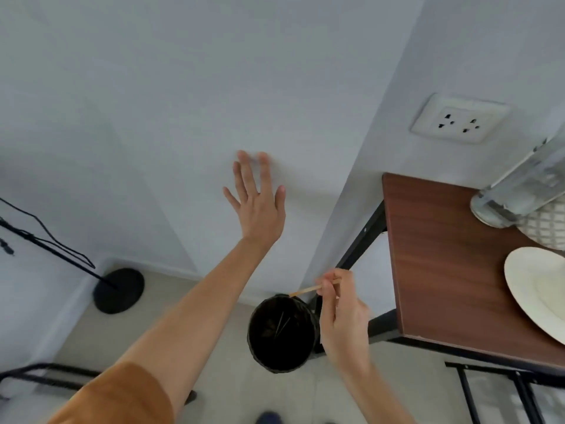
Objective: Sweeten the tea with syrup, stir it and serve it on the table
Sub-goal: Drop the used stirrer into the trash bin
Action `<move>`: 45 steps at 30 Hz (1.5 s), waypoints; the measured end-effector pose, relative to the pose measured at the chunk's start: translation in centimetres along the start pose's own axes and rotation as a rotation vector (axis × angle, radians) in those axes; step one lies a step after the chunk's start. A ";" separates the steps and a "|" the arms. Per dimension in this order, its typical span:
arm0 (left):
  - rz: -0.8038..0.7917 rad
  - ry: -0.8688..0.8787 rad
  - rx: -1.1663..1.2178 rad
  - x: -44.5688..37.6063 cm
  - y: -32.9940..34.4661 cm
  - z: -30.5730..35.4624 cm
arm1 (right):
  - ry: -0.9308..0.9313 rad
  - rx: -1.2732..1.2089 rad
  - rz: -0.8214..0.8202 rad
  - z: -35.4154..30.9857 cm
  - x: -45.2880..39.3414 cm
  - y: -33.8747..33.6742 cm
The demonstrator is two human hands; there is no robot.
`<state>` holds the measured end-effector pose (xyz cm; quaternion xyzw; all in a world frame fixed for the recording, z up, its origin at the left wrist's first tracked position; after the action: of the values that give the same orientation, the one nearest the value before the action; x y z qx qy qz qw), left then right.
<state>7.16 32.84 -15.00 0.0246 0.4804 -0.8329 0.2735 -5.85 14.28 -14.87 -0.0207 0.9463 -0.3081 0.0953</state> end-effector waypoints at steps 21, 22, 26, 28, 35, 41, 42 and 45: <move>-0.106 -0.043 0.168 1.6 -2.8 3.1 | -0.045 -0.168 0.388 -4.1 0.9 -14.4; -0.107 -0.027 0.206 2.2 -3.1 4.6 | -0.043 -0.156 0.437 -3.4 1.1 -16.2; -0.185 0.110 0.344 6.6 -3.3 12.4 | 0.054 -0.083 0.616 1.0 2.4 -23.0; -0.283 0.202 0.396 9.7 -2.8 16.5 | 0.130 -0.032 0.698 3.6 3.2 -25.9; -0.649 0.404 0.126 18.0 2.7 26.5 | 0.477 -0.051 0.364 12.6 1.7 -32.5; -0.656 0.380 -0.019 19.0 4.9 29.9 | 0.483 -0.050 0.061 14.8 -2.1 -34.3; -0.661 0.376 -0.027 18.9 4.9 30.1 | 0.480 -0.043 0.022 14.9 -2.4 -34.4; -0.674 0.357 -0.027 19.0 4.7 30.3 | 0.470 -0.020 -0.051 14.9 -3.0 -34.6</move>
<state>-0.01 -1.83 -8.16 0.0064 0.5127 -0.8523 -0.1034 -0.75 -22.08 -5.86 0.0269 0.9447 -0.2976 -0.1354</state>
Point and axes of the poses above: each hand's wrist, its own x-axis away from the middle knuckle, its own y-axis out of the palm, z = x × y, the point moved 1 cm from there along -x, towards the middle knuckle
